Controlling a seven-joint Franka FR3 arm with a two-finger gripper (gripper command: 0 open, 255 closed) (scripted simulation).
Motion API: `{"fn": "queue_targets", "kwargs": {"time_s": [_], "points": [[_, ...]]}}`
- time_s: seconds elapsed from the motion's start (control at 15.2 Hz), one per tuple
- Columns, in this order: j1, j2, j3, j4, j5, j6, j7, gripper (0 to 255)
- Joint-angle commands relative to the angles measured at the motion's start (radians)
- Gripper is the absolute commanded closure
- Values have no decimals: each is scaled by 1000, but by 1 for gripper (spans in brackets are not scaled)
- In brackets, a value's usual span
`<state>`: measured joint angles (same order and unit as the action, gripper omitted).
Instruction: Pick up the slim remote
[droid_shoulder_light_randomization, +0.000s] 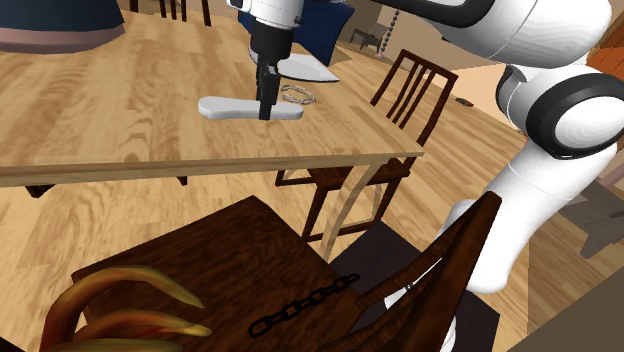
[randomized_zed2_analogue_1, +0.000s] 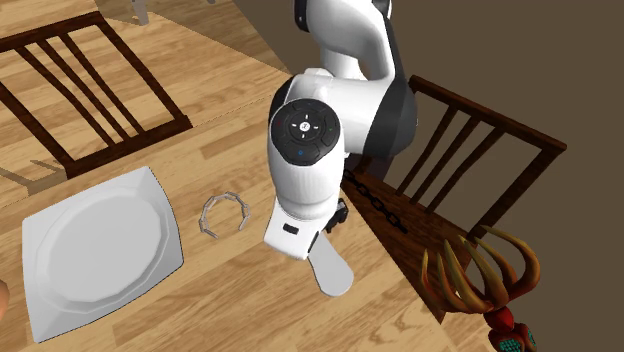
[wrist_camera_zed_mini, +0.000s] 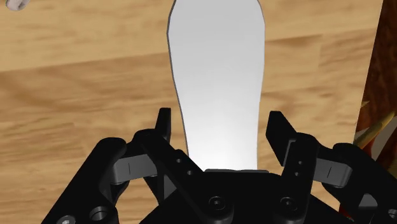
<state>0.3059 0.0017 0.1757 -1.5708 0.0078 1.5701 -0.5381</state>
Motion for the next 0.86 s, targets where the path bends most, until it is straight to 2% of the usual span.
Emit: {"fn": "queue_targets", "kwargs": {"time_s": [0.0,0.66,0.79], "points": [[2,6,2,35,-1,-30,4,255],[7,68,6,254,-12,-187,12,255],[8,70,6,258,-13,-189,13,255]]}}
